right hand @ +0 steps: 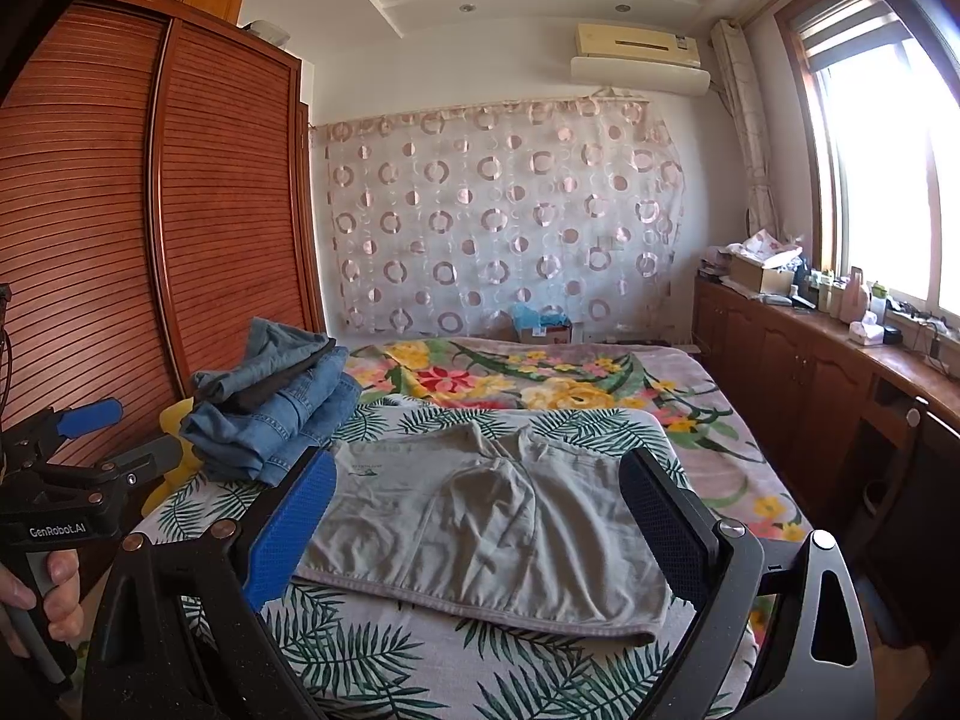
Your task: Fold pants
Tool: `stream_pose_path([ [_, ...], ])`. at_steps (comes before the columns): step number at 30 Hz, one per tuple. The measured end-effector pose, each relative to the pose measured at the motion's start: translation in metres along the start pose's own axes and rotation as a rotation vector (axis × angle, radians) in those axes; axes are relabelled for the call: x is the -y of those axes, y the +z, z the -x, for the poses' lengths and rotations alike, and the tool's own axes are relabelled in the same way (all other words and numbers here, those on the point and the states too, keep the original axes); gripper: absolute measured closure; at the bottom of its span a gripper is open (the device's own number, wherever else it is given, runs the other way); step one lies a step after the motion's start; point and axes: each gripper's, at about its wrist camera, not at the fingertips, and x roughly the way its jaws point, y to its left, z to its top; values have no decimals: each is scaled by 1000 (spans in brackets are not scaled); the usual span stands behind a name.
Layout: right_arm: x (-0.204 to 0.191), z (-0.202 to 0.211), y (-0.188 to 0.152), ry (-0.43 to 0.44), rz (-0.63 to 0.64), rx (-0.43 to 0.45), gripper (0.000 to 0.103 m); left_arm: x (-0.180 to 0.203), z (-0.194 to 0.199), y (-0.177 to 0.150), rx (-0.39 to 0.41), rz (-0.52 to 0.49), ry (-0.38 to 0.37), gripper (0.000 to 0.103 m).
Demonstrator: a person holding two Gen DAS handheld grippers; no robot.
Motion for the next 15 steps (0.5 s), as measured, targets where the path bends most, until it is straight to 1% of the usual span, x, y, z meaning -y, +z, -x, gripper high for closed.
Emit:
stream_pose_path([
  [15, 1, 1, 1, 0, -2, 4, 7, 0, 2, 0, 5, 0, 0, 0],
])
